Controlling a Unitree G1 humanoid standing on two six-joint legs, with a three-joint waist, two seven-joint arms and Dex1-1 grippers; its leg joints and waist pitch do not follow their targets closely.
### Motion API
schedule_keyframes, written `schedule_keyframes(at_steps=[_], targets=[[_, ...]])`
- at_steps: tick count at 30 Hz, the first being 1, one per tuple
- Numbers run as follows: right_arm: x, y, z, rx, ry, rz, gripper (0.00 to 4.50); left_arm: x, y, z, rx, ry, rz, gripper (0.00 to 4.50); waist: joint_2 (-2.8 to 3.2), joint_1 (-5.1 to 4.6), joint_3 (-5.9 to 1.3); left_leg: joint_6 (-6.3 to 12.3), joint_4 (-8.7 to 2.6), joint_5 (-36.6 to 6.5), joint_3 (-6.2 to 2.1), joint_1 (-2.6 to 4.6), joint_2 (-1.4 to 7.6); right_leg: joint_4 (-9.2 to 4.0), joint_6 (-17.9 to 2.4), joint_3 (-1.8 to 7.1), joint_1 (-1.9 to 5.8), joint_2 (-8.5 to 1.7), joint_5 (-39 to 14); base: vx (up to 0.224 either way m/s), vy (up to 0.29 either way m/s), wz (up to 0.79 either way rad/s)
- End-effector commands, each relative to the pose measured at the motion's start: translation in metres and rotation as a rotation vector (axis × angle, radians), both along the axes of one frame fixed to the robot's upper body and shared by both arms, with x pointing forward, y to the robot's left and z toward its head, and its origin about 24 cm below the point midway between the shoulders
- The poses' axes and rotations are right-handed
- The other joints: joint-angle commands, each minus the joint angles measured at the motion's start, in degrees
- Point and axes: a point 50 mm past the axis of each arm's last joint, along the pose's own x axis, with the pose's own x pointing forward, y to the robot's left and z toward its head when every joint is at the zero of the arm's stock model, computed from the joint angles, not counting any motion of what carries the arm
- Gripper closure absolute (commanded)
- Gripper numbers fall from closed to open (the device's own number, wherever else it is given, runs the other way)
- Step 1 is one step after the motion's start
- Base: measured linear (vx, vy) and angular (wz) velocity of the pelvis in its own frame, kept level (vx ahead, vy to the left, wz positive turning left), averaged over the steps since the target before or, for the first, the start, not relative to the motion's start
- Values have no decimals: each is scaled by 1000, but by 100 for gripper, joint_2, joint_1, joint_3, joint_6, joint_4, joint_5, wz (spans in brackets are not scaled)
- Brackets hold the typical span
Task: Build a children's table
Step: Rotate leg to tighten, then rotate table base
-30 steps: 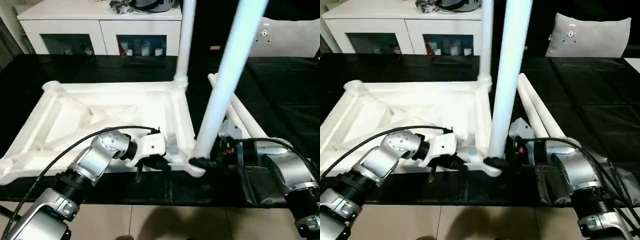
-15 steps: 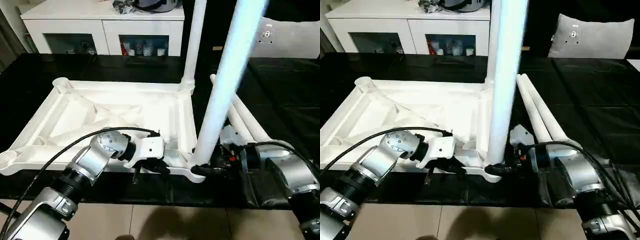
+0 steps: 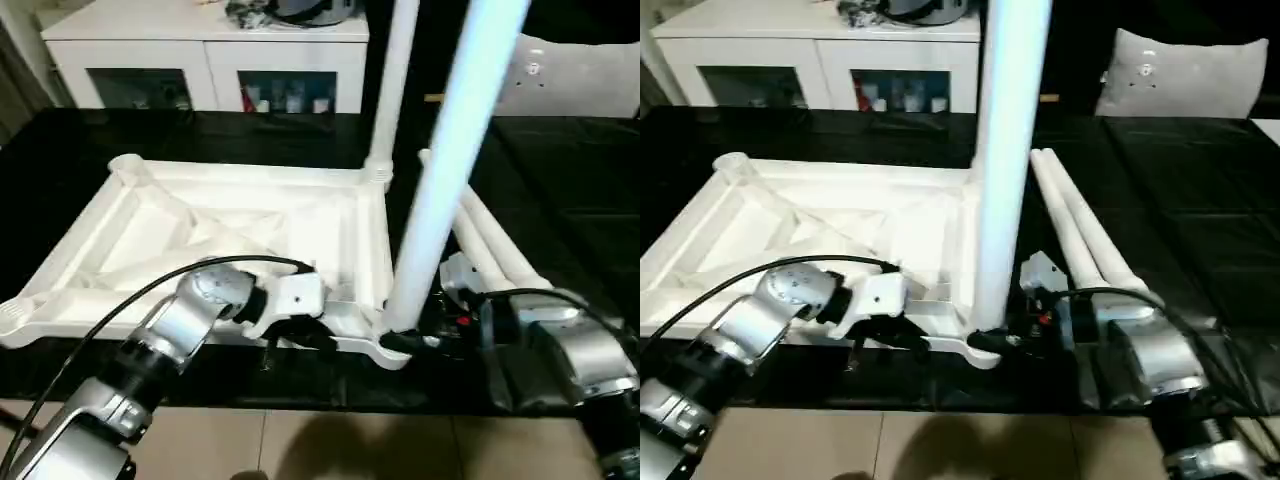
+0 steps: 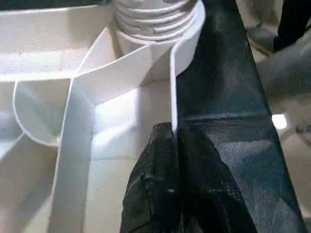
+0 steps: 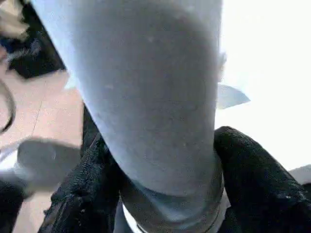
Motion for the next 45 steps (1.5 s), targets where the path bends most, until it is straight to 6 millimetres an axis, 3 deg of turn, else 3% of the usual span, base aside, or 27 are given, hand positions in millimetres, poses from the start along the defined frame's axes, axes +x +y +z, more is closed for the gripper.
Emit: schedule_keyframes(at_steps=[1, 3, 6, 8, 10, 13, 14, 16, 17, 21, 22, 23, 25, 27, 28, 29, 30, 31, 32, 34, 42, 45], targets=[[10, 14, -1, 5, -8, -117, 192, -4, -21, -1, -60, 16, 27, 450, -65, -25, -333, 421, -398, -609, -45, -63, 305, -479, -547, 352, 404, -442, -2198, 0, 0, 0], [23, 22, -6, -3, -10, -293, 193, 0, -31, 1, -120, 20, 162, 450, -68, -141, -283, 220, -384, -973, -41, -17, 238, -622, -216, 270, 390, -431, -3052, 0, 0, 0], [38, 27, -12, -32, 15, -497, 193, 8, -42, 2, -155, 18, 316, 450, -46, -347, -286, 121, -352, -1252, -85, -5, 208, -726, 41, 156, 386, -417, -3372, 0, 0, 0], [41, 27, -13, -39, 22, -547, 193, 10, -45, 2, -160, 9, 358, 450, -19, -419, -310, 214, -356, -1300, -90, -10, 218, -743, 44, 151, 396, -417, -3184, 0, 0, 0], [48, 27, -14, -49, 35, -657, 193, 17, -53, 4, -172, -9, 442, 450, -10, -438, -312, 320, -376, -1244, -86, 8, 259, -732, -123, 165, 377, -421, -2827, 0, 0, 0], [53, 25, -16, -59, 12, -724, 193, 24, -67, 12, -204, -43, 485, 450, -29, -406, -322, 345, -359, -1204, -66, 24, 221, -738, -157, 162, 381, -435, -2834, 0, 0, 0], [53, 25, -16, -57, 4, -721, 159, 24, -69, 13, -202, -58, 478, 450, -33, -379, -333, 382, -377, -1100, -80, -12, 248, -697, -169, 183, 404, -443, -2677, 0, 0, 0], [53, 24, -14, -21, 8, -740, 124, 24, -68, 13, -189, -71, 472, 450, -20, -343, -362, 428, -390, -862, -96, -34, 290, -624, -278, 231, 420, -459, -2274, 0, 0, 0], [52, 23, -13, -7, 5, -749, 114, 24, -65, 12, -175, -85, 471, 450, 1, -318, -385, 497, -389, -567, -110, -66, 314, -534, -468, 271, 446, -465, -1746, 0, 0, 0], [50, 15, -9, -27, -60, -757, 82, 28, -54, 9, -122, -141, 464, 450, 8, -255, -450, 652, -337, 2, -122, -102, 322, -365, -782, 311, 469, -477, -855, 0, 0, 0], [48, 13, -9, 2, -35, -756, 78, 30, -51, 9, -110, -158, 457, 450, -25, -216, -473, 832, -297, 373, -112, -145, 305, -287, -887, 326, 475, -471, -354, 0, 0, 0], [47, 11, -8, 9, -36, -758, 70, 31, -50, 9, -104, -168, 453, 450, -14, -182, -473, 881, -288, 413, -106, -134, 313, -272, -919, 331, 456, -479, -285, 0, 0, 0], [47, 10, -7, 12, -36, -760, 58, 31, -49, 9, -101, -174, 451, 450, -17, -159, -435, 925, -297, 241, -86, -131, 308, -313, -886, 322, 439, -473, -566, 0, 0, 0], [40, 0, -4, 7, -68, -779, 38, 36, -44, 10, -80, -226, 424, 450, -23, -132, -399, 827, -320, -27, -64, -109, 287, -417, -698, 307, 429, -455, -1161, 0, 0, 0], [38, -2, -2, 7, -81, -781, 30, 37, -44, 11, -79, -236, 416, 450, -10, -94, -398, 672, -345, -154, -81, -101, 312, -433, -534, 309, 431, -465, -1431, 0, 0, 0], [37, -5, -1, 8, -85, -791, 20, 39, -43, 12, -79, -260, 417, 450, 15, -88, -396, 634, -351, -203, -82, -100, 314, -438, -503, 310, 429, -461, -1471, 0, 0, 0], [37, -5, -1, 8, -88, -790, 20, 39, -43, 12, -80, -264, 418, 450, -9, -93, -392, 559, -365, -310, -84, -100, 316, -447, -453, 305, 431, -459, -1561, 0, 0, 0], [35, -7, 2, 12, -116, -777, 20, 42, -43, 13, -88, -286, 426, 450, 7, -91, -383, 539, -368, -384, -80, -104, 301, -468, -425, 297, 433, -451, -1642, 0, 0, 0], [32, -9, 7, 29, -141, -756, 2, 42, -43, 14, -111, -292, 420, 407, 31, -84, -377, 477, -370, -534, -70, -91, 287, -505, -350, 295, 428, -452, -1803, 0, 0, 0], [28, -11, 14, 58, -165, -723, 0, 41, -44, 18, -161, -276, 418, 396, 21, -74, -378, 470, -372, -595, -69, -90, 291, -514, -298, 295, 423, -452, -1857, 0, 0, 0], [10, -26, 27, 71, -136, -513, 0, 39, -37, 27, -267, -287, 491, 357, 27, -28, -394, 697, -341, -385, -76, -126, 303, -449, -486, 297, 449, -438, -1465, 0, 0, 0], [4, -27, 31, 68, -87, -385, 0, 37, -24, 30, -260, -313, 533, 357, 11, -36, -385, 706, -337, -444, -66, -134, 277, -474, -415, 275, 458, -422, -1660, 0, 0, 0]])
